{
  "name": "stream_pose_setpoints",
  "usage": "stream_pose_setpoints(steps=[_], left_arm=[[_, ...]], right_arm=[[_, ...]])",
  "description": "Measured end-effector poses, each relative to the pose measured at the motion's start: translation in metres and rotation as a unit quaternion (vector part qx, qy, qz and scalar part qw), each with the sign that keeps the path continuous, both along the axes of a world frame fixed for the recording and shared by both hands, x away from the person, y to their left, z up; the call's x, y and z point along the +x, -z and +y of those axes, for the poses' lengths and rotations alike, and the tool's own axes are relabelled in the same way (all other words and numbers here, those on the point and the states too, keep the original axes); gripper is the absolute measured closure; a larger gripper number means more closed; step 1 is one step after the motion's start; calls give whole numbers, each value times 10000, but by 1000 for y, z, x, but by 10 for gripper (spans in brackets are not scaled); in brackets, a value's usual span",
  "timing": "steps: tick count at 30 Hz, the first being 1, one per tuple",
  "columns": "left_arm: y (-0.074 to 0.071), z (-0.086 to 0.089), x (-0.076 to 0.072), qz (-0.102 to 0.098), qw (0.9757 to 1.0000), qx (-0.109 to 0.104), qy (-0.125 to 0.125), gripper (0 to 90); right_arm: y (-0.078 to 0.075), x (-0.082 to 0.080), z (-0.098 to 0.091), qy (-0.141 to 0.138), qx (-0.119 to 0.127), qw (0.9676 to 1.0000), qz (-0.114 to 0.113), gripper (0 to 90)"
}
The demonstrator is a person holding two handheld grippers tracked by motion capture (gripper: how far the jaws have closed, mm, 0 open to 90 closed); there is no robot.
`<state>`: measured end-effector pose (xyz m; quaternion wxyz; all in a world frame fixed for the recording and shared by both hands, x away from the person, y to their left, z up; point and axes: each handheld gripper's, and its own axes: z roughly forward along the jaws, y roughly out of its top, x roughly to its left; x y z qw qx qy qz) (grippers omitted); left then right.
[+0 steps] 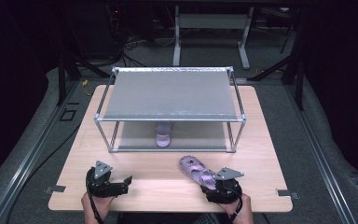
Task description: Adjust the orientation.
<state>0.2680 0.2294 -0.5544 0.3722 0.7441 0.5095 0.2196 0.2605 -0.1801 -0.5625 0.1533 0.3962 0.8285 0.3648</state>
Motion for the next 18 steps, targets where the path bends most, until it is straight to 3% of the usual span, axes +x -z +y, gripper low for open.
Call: stream_pose_setpoints(steps=[5,13,18], left_arm=[[-2,0,-1,-25,10000,-2,-11,0],[-3,-1,-1,-75,10000,27,-11,0],[-3,-1,-1,-79,10000,24,-25,0]], right_arm=[[2,-2,1,52,28,9999,-157,370],[3,-5,0,5,179,9996,-223,374],[-1,-7,-1,69,143,9994,-308,374]])
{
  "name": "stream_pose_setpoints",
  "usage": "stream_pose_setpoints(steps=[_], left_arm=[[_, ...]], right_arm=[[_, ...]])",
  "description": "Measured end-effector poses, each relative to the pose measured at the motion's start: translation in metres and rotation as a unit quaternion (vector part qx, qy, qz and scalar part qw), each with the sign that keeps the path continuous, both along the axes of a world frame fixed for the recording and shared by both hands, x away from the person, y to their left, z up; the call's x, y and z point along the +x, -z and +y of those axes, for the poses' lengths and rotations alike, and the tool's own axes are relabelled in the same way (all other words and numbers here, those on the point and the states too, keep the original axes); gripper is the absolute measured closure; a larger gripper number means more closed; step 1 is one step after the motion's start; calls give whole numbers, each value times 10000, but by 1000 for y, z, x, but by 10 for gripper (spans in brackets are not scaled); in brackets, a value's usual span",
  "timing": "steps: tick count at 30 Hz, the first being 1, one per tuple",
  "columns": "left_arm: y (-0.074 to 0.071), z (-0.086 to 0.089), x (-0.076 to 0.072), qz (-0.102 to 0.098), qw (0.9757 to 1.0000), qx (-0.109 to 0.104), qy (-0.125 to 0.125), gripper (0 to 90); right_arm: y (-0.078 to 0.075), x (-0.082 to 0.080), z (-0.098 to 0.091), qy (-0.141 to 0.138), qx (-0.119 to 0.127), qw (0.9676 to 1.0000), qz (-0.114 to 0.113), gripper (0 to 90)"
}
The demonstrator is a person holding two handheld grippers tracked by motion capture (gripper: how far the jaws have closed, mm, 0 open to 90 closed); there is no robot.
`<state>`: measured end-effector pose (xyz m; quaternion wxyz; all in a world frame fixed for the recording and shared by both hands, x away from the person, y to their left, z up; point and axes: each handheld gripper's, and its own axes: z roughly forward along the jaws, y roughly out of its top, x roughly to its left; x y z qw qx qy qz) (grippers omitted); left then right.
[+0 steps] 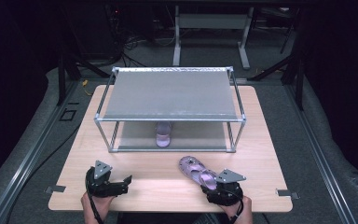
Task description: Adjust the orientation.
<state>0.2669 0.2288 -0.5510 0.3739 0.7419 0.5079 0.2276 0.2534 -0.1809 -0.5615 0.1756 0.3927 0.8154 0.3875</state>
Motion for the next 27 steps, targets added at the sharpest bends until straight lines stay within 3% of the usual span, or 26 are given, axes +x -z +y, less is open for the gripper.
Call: stream_pose_setpoints(steps=[13,27], left_arm=[[-3,3,-2,-61,10000,42,-55,0],[-6,-1,-2,-103,9999,68,-11,0]], right_arm=[[-14,-2,-7,115,123,9997,-193,374],[-27,11,-8,394,160,9984,-370,374]])
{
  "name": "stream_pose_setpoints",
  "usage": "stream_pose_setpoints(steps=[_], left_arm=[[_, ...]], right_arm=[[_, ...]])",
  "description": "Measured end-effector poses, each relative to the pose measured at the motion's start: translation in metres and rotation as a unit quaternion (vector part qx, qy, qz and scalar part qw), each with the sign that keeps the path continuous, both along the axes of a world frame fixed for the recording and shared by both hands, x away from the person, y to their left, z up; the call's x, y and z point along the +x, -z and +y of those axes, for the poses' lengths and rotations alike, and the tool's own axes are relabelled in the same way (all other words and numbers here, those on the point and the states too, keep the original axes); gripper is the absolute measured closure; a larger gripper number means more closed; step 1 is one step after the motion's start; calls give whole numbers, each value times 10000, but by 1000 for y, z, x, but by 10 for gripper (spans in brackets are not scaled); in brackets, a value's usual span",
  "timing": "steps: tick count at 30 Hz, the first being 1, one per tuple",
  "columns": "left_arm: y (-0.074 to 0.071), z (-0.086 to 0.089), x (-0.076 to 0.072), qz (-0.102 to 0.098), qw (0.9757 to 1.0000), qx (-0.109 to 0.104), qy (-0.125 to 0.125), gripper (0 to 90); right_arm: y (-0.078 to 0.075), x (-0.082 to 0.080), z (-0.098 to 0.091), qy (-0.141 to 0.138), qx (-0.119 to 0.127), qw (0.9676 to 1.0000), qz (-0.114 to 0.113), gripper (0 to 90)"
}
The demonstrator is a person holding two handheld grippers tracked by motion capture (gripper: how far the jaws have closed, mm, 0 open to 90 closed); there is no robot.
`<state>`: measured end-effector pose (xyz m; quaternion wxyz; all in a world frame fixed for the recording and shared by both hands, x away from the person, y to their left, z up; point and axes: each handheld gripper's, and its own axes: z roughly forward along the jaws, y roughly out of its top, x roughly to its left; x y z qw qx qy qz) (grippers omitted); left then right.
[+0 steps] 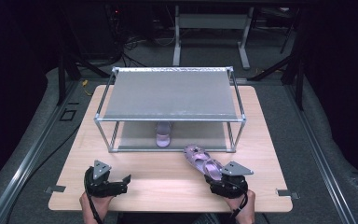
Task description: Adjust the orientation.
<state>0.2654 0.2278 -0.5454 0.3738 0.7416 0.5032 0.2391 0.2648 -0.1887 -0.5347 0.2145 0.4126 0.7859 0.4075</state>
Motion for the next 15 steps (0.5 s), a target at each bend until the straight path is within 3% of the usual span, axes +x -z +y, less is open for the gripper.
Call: stream_pose_setpoints(steps=[15], left_arm=[[-4,-2,-1,-102,9999,53,17,0]], right_arm=[[-6,36,5,314,11,9995,-44,373]])
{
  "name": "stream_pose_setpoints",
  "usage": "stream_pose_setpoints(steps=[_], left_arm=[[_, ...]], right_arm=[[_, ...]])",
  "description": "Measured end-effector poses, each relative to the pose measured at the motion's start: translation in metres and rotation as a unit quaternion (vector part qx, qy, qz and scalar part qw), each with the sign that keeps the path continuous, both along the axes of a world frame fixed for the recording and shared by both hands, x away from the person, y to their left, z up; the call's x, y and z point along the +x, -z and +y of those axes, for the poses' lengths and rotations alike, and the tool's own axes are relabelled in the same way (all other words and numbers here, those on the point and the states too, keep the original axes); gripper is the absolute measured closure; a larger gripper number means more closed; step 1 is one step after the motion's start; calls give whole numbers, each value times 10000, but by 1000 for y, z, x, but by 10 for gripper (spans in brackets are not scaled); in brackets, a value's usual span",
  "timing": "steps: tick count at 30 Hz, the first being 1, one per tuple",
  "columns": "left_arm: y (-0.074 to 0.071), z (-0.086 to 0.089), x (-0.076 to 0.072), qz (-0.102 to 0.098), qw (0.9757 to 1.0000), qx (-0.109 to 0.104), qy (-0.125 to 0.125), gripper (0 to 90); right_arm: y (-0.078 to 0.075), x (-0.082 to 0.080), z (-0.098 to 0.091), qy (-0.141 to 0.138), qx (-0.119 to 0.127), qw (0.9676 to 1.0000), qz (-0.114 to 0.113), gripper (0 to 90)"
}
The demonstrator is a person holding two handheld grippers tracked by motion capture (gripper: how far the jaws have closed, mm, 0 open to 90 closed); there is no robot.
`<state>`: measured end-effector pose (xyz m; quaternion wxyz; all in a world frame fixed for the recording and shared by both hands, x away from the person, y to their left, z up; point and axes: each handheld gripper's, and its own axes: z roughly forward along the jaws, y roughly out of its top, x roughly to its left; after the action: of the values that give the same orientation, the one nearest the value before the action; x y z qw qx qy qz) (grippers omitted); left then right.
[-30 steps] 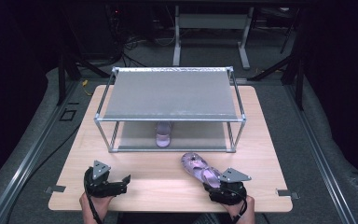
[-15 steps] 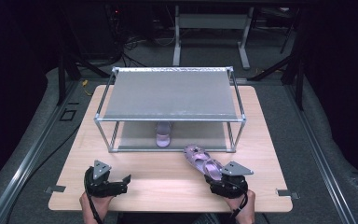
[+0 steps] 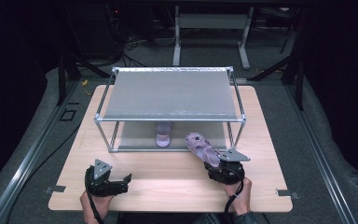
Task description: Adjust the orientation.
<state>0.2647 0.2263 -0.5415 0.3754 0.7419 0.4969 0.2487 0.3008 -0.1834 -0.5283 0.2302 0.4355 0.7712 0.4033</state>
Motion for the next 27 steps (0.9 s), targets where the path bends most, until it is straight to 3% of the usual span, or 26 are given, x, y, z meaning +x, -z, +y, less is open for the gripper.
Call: stream_pose_setpoints(steps=[13,16,18,20,27], left_arm=[[3,2,-2,7,10000,-36,-31,0],[4,3,-2,9,10000,-52,-24,0],[4,3,-3,5,10000,-48,-29,0],[4,4,-3,2,10000,-49,-44,0],[4,5,-4,-2,10000,-52,-59,0]], right_arm=[[3,27,13,140,-107,9998,118,373],[4,39,19,186,-33,9997,127,373],[4,44,22,259,-119,9995,124,373],[5,51,26,219,-7,9996,176,373],[6,69,38,327,-83,9992,221,372]])
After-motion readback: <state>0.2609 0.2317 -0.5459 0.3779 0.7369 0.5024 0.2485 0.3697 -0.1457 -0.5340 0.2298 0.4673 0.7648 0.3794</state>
